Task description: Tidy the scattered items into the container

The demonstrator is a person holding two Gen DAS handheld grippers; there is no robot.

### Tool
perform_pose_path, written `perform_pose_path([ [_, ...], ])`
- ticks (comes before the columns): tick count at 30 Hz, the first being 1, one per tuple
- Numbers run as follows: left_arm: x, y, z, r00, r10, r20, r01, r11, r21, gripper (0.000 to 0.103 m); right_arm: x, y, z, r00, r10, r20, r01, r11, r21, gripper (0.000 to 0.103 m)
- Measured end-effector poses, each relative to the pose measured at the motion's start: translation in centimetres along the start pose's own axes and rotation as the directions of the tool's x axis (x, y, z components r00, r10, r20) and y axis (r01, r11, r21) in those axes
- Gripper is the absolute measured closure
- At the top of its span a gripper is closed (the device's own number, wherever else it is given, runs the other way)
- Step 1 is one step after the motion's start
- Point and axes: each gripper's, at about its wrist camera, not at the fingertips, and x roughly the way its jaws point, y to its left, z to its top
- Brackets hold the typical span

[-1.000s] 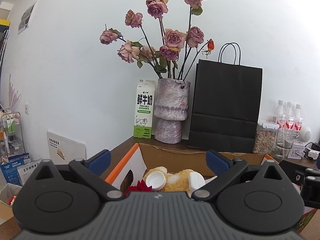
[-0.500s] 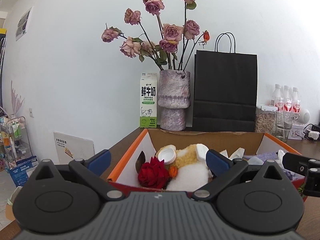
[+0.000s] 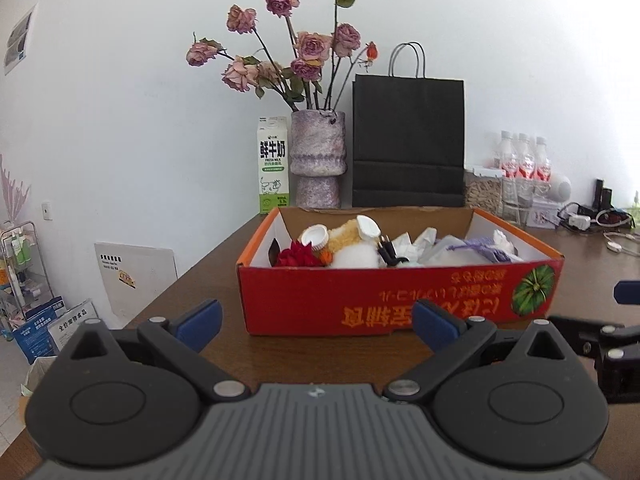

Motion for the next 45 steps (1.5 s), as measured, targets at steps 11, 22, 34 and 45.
perform_pose_path([
  [11, -6.7, 0.2, -2.2, 0.995, -0.068, -0.079, 0.066, 0.997, -0.028, 0.0, -6.0, 1.4, -2.0, 0.996, -0.012, -0.088, 0.014, 1.0, 0.017, 0.0],
  [22, -10.4, -0.4, -0.8, 1.0, -0.018, 0.009, 0.018, 1.0, 0.024, 0.0, -8.6, 2.5, -0.9, 0.997, -0.033, -0.063, 0.033, 0.999, -0.005, 0.0],
  [34, -10.1, -0.5, -1.0, 1.0, -0.014, -0.011, 0.014, 1.0, 0.027, 0.0, -8.0, 2.3, -1.0, 0.995, -0.028, -0.094, 0.029, 1.0, 0.007, 0.0],
  [45, -9.7, -0.5, -1.2, 0.999, -0.01, -0.035, 0.011, 1.0, 0.029, 0.0, -7.6, 2.3, -1.1, 0.994, -0.016, -0.107, 0.017, 1.0, 0.01, 0.0],
])
